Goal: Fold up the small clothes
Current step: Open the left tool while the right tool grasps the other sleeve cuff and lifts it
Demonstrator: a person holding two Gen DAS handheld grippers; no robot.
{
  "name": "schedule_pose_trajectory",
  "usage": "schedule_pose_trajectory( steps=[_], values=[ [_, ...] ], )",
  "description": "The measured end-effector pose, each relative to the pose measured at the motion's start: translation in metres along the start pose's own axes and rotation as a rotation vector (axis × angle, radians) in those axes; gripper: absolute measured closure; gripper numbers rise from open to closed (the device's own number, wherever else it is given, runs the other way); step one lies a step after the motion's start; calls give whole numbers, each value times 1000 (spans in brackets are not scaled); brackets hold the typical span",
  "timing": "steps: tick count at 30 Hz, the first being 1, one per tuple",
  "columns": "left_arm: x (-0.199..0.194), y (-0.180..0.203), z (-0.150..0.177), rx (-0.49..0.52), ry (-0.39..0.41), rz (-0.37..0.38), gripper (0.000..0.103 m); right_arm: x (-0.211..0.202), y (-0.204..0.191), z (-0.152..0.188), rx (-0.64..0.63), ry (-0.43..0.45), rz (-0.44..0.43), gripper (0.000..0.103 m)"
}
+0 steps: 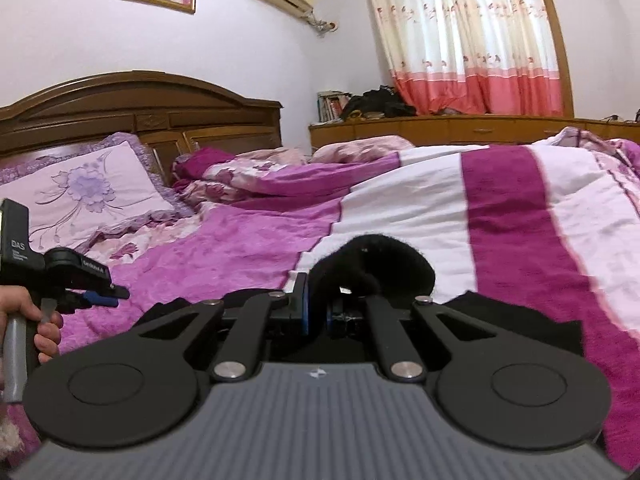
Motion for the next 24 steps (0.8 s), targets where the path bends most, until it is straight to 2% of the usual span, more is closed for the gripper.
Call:
schedule_pose_trajectory(
  steps=[3,6,10,14,19,24],
  values=[
    [3,12,7,41,-15,52,84,-8,15,3,-7,-6,14,96],
    [0,19,9,86,12,55,84,-16,22,2,23,5,11,96],
    [0,11,5,16,23,52,83,-8,11,-16,55,38,-46,96],
    [0,-2,0,-57,17,47,83,16,-46,-61,-30,74,-162,96],
    [-7,-15,-6,-50,15,49,83,27,-147,-127,-207,149,-327,96],
    [-13,-35,-13,-87,-1,52,83,30,-211,-166,-304,203,-390,96]
  ],
)
Point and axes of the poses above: each gripper's, at about its wrist camera, not at the fingertips, and x roughly the way its jaws point, y to its right, z to its underside, the point moved 9 cm from there along x, roughly the way its jaws point, and after that the axes turned 1 degree about y, right-handed, at the moved point
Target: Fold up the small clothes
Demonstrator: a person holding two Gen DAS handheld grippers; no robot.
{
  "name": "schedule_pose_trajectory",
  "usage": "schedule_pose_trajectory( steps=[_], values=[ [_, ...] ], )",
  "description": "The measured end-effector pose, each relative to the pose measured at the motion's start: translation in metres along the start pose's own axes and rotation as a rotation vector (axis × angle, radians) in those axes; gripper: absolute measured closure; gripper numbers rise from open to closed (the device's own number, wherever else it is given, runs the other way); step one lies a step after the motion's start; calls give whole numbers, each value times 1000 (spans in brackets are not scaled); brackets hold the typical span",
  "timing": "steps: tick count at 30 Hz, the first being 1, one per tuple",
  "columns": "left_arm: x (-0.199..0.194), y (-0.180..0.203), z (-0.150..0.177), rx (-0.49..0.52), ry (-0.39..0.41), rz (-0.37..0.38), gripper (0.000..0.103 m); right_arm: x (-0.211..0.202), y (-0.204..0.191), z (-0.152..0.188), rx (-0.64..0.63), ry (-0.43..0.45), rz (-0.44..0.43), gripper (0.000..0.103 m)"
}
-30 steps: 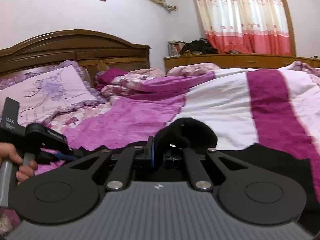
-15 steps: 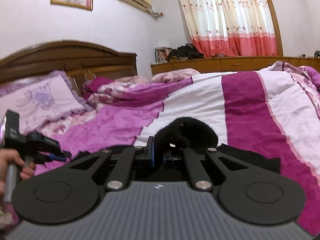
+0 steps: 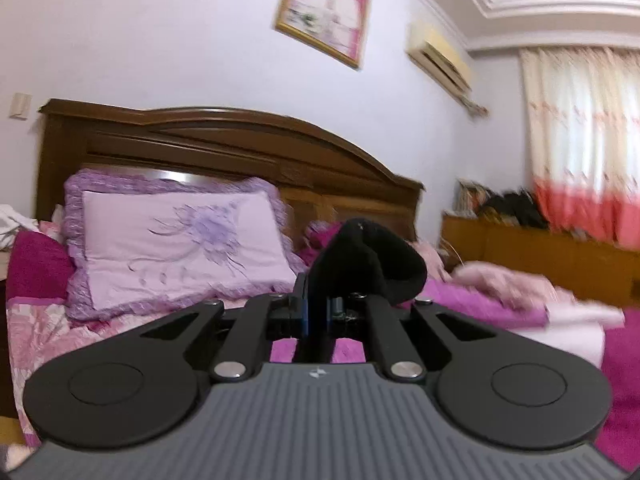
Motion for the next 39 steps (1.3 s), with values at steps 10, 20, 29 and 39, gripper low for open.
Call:
schedule_pose_trajectory(
  steps=[10,20,29,39],
  values=[
    [-4,7,1,15,-19,41,83,7,3,4,67,-24,81,96],
    [27,35,52,156,-121,-6,84,-102,105,107,113,-164,299,96],
    [21,44,46,139,-51,27,83,-162,147,225,183,-334,340,96],
    [32,31,34,35,-37,-15,83,-199,161,225,310,-171,444,96]
  ],
)
Point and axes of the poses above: each gripper's, at about its wrist camera, not at the fingertips, and x roughly the way its jaws point, y to its right, z to its underside, the point moved 9 cm from there along x, roughly the way its jaws point, and after that the axes turned 1 degree about y, right-handed, at the moved point
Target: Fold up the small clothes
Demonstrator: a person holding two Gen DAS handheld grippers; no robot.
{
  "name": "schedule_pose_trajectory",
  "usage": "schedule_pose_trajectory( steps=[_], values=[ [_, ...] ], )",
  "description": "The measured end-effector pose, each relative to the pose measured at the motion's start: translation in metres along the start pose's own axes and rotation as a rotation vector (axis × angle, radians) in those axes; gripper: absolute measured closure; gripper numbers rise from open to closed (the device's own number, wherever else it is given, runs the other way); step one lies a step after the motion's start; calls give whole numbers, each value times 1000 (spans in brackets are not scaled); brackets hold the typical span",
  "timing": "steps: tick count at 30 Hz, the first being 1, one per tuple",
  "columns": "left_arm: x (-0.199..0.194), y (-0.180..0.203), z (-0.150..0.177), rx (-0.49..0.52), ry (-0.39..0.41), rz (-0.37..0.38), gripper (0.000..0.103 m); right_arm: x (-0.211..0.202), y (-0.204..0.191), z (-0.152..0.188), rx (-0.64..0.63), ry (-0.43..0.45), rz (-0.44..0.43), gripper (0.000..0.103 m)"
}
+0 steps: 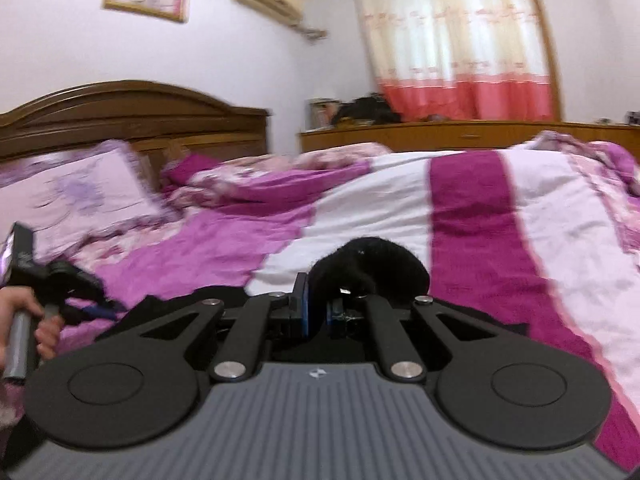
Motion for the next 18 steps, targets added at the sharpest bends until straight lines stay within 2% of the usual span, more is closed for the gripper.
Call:
schedule_pose_trajectory(
  steps=[6,8,11,16,17,18],
  values=[
    [2,14,8,97,23,1,83,-22,3,-26,-7,105,0,96],
    [2,18,10,116,31,1,83,-21,1,-31,-36,105,-3,96],
    [0,22,11,150,42,-1,83,-10,4,-18,-66,35,39,96],
    [-7,28,8,188,29,2,84,12,23,11,-20,-77,91,96],
    [-7,29,8,194,27,4,85,14,26,15,-2,-90,93,96],
    [-6,30,10,197,17,11,91,17,29,17,10,-96,95,96]
  ],
)
Point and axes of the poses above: each gripper's, at about its wrist camera, not at the fingertips, and x roughly the way its jaws point, y to its right, z to its underside, the point moved 9 cm from there along x, roughly the way its jaws point, and after that the axes turned 1 degree about y, right-handed, at the moved point
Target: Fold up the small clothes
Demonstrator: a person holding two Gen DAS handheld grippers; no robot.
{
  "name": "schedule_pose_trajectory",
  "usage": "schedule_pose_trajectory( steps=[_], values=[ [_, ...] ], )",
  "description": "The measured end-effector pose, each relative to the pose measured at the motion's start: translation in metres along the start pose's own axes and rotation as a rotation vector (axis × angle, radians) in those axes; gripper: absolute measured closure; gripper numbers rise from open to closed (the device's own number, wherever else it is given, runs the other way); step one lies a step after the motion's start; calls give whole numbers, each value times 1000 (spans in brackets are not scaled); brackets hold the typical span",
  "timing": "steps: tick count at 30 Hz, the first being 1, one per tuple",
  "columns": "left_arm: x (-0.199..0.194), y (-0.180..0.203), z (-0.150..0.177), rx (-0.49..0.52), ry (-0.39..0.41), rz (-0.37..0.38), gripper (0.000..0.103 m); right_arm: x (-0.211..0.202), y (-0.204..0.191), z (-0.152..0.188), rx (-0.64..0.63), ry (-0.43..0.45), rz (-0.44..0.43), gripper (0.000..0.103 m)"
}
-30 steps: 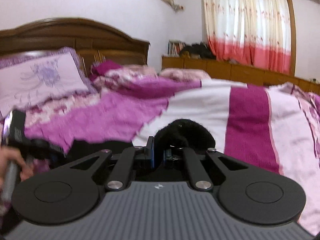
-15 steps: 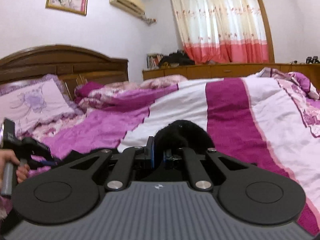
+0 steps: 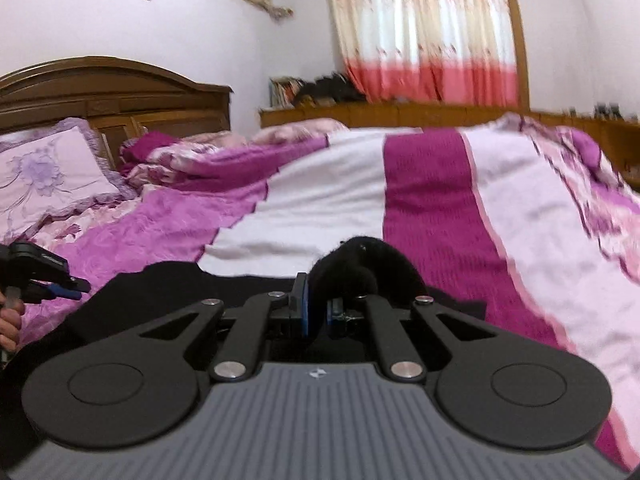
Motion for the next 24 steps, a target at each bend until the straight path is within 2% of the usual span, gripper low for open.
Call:
schedule_pose_trajectory(
  steps=[4,9,12,15,17,19,21,22,23,24],
  values=[
    [3,10,8,-75,-73,133,92,5,8,1,6,11,19,96],
    [0,26,14,22,-47,129,92,4,-4,-25,-36,99,-39,96],
    [-5,31,15,50,19,113,93,-4,-12,-42,-67,180,-76,96],
    [-9,42,19,98,50,137,93,-10,-9,-39,-83,218,-95,96],
    [-4,46,25,125,23,128,93,4,8,-19,-54,132,-43,96],
    [1,44,30,108,-8,130,93,26,33,15,7,-32,23,96],
    [2,41,29,77,-18,135,93,40,52,42,121,-183,51,94],
    [1,39,27,63,-17,134,93,44,60,51,216,-226,28,94],
    [0,36,24,55,-13,129,93,44,63,52,299,-223,-12,88],
    [0,34,21,49,-9,123,93,44,67,49,379,-201,-48,74]
  ],
)
Point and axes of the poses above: each gripper's, at about its wrist camera, not at the fingertips, and x roughly the way its jaws point, y to its right, z to its underside, the point moved 9 cm from there along x, roughly the way its jaws point, and after that the axes turned 1 degree about y, right-handed, at the moved point
